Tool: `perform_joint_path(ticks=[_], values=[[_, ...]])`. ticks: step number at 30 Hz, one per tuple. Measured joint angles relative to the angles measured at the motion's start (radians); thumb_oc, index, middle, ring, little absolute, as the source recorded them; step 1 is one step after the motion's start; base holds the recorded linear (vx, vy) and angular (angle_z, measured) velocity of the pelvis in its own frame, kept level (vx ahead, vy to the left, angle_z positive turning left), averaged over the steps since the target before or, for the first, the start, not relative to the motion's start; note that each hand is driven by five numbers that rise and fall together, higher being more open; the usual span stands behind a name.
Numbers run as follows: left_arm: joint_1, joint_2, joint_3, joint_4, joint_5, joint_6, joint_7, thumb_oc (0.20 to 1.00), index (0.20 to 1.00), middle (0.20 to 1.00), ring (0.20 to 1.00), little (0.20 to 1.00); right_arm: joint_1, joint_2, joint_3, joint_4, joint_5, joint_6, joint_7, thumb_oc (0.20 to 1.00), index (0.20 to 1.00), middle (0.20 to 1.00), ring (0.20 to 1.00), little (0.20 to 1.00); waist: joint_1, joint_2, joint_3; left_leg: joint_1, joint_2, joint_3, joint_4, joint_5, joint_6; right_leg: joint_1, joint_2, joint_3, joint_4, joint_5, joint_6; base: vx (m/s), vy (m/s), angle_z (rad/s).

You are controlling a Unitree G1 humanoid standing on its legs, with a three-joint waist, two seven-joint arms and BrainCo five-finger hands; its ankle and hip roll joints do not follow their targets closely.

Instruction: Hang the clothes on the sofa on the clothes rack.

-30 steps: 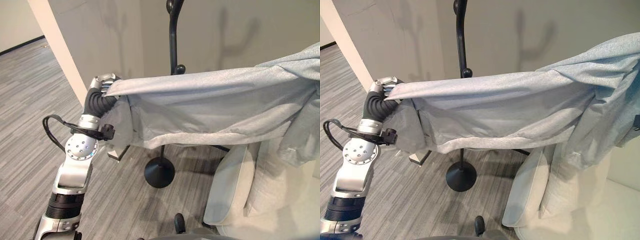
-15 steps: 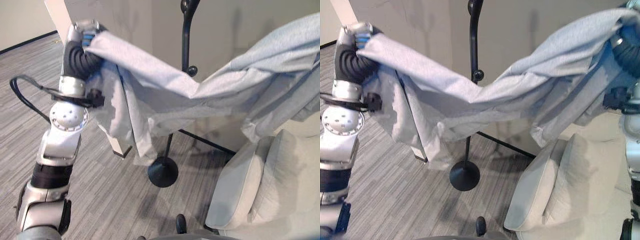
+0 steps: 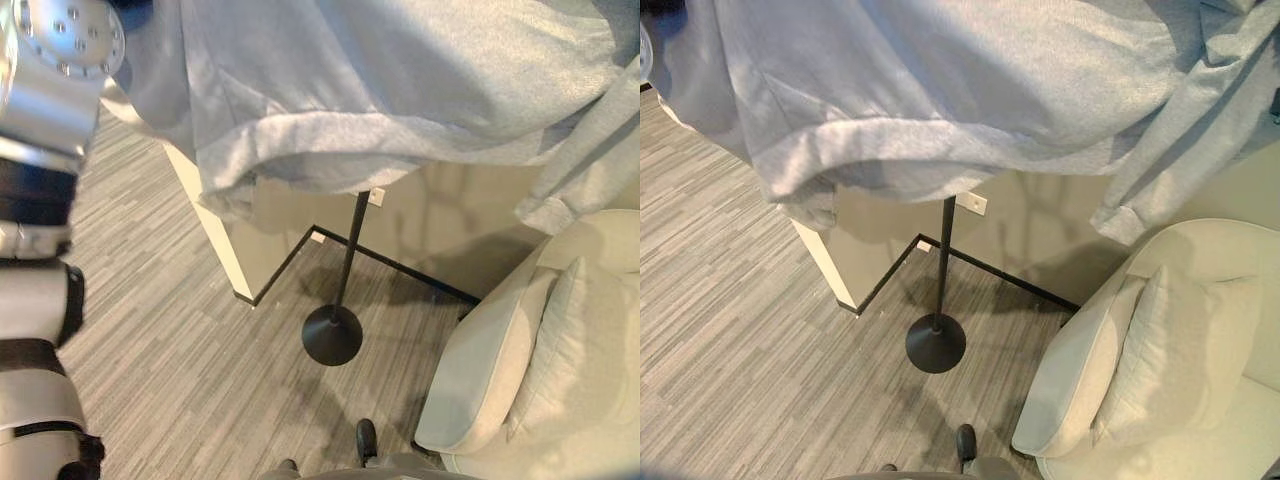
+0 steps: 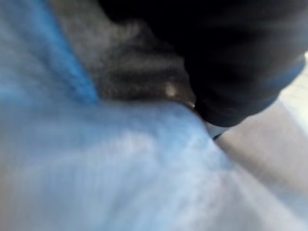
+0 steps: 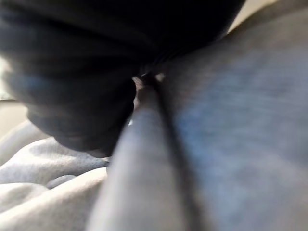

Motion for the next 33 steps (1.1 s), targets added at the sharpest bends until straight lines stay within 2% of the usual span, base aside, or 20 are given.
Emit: perform_joint_path(ticks=[4, 13, 16, 19, 21, 23, 25, 28, 29, 31, 32, 33], values=[[-0.042, -0.016, -0.075, 0.066, -0.006, -0.005, 0.005, 0.2, 0.2, 0.2, 0.2, 0.2, -0.054, 0.053, 0.079, 0.07, 0.027, -0.001, 0.008, 0.2, 0.2, 0.2, 0.2, 0.2, 0.006, 0.008, 0.015, -0.008, -0.003, -0.002, 0.009, 0.0, 0.0, -0.002, -0.003, -0.002, 0.0, 0.001, -0.001, 0.0, 0.0, 0.0], [0.102, -0.105, -0.034, 0.093, -0.04, -0.003, -0.044, 0.2, 0.2, 0.2, 0.2, 0.2, 0.019, 0.146, 0.069, 0.117, 0.039, -0.001, 0.054, 0.2, 0.2, 0.2, 0.2, 0.2, 0.013, 0.01, 0.05, -0.015, -0.006, -0.002, 0.011, 0.0, 0.0, -0.008, -0.006, -0.001, 0.0, 0.005, -0.003, 0.0, -0.001, 0.0], [0.268, -0.15, 0.092, 0.094, -0.044, 0.0, -0.074, 0.2, 0.2, 0.2, 0.2, 0.2, 0.134, 0.218, 0.011, 0.114, 0.039, -0.004, 0.08, 0.2, 0.2, 0.2, 0.2, 0.2, 0.011, 0.01, 0.058, -0.016, -0.006, -0.001, 0.008, 0.0, 0.0, -0.011, -0.006, -0.001, 0.0, 0.005, -0.003, -0.03, -0.006, 0.0], [0.378, -0.164, 0.13, 0.1, -0.044, 0.014, -0.105, 0.2, 0.2, 0.2, 0.2, 0.2, 0.218, 0.267, -0.037, 0.104, 0.039, -0.007, 0.1, 0.2, 0.2, 0.2, 0.2, 0.2, 0.009, 0.011, 0.068, -0.015, -0.007, -0.001, 0.003, 0.001, 0.001, -0.012, -0.006, 0.0, 0.0, 0.005, -0.003, 0.0, 0.0, 0.0], [0.475, -0.205, 0.227, 0.084, -0.048, 0.006, -0.117, 0.2, 0.2, 0.2, 0.2, 0.2, 0.302, 0.334, -0.141, 0.059, 0.039, -0.017, 0.106, 0.2, 0.2, 0.2, 0.2, 0.2, 0.008, 0.012, 0.068, -0.008, -0.005, -0.001, 0.002, 0.001, 0.001, -0.007, -0.005, -0.001, 0.0, 0.005, -0.004, 0.0, 0.0, 0.0], [0.52, -0.215, 0.241, 0.083, -0.059, 0.016, -0.133, 0.2, 0.2, 0.2, 0.2, 0.2, 0.355, 0.36, -0.161, 0.036, 0.039, -0.022, 0.124, 0.2, 0.2, 0.2, 0.2, 0.2, 0.009, 0.012, 0.072, -0.003, -0.005, 0.001, -0.009, 0.004, 0.002, -0.007, -0.004, 0.0, 0.0, 0.005, -0.004, -0.01, -0.002, -0.02], [0.623, -0.241, 0.297, 0.048, -0.06, 0.015, -0.142, 0.2, 0.2, 0.2, 0.2, 0.2, 0.463, 0.444, -0.248, -0.03, 0.04, -0.028, 0.126, 0.2, 0.2, 0.2, 0.2, 0.2, 0.004, 0.012, 0.072, 0.002, -0.005, 0.002, -0.011, 0.004, 0.002, -0.004, -0.004, 0.001, 0.0, 0.005, -0.004, 0.0, 0.0, 0.0], [0.786, -0.341, 0.436, 0.006, -0.061, 0.021, -0.181, 0.2, 0.2, 0.2, 0.2, 0.2, 0.594, 0.575, -0.318, -0.093, 0.062, -0.03, 0.152, 0.2, 0.2, 0.2, 0.2, 0.2, -0.003, 0.012, 0.072, 0.004, -0.005, 0.003, -0.017, 0.004, 0.003, -0.002, -0.005, 0.001, 0.0, 0.005, -0.004, 0.0, 0.0, 0.0], [0.807, -0.359, 0.438, 0.002, -0.064, 0.035, -0.192, 0.2, 0.2, 0.2, 0.2, 0.2, 0.605, 0.592, -0.311, -0.098, 0.07, -0.027, 0.164, 0.2, 0.2, 0.2, 0.2, 0.2, -0.005, 0.011, 0.072, 0.004, -0.007, 0.004, -0.022, 0.006, 0.004, -0.007, -0.006, 0.002, 0.0, 0.005, -0.004, 0.0, 0.0, 0.0], [0.898, -0.415, 0.503, -0.066, -0.08, 0.038, -0.205, 0.2, 0.2, 0.2, 0.2, 0.2, 0.644, 0.654, -0.332, -0.147, 0.078, -0.027, 0.171, 0.2, 0.2, 0.2, 0.2, 0.2, -0.007, 0.014, 0.071, 0.014, -0.005, 0.005, -0.025, 0.008, 0.004, -0.002, -0.006, 0.002, 0.0, 0.005, -0.004, 0.0, 0.009, -0.02], [0.921, -0.437, 0.52, -0.074, -0.083, 0.044, -0.213, 0.423, 0.423, 0.423, 0.423, 0.423, 0.662, 0.672, -0.339, -0.16, 0.084, -0.027, 0.181, 0.275, 0.275, 0.275, 0.275, 0.275, -0.007, 0.013, 0.071, 0.013, -0.005, 0.006, -0.028, 0.01, 0.004, -0.003, -0.005, 0.007, 0.0, 0.005, -0.004, 0.0, 0.0, 0.0], [0.957, -0.469, 0.559, -0.103, -0.086, 0.044, -0.219, 0.925, 0.925, 0.925, 0.925, 0.925, 0.687, 0.704, -0.366, -0.182, 0.097, -0.031, 0.187, 1.0, 1.0, 1.0, 1.0, 1.0, -0.006, 0.014, 0.071, 0.016, -0.004, 0.006, -0.028, 0.01, 0.004, 0.0, -0.004, 0.007, 0.0, 0.005, -0.004, 0.0, 0.009, -0.03]])
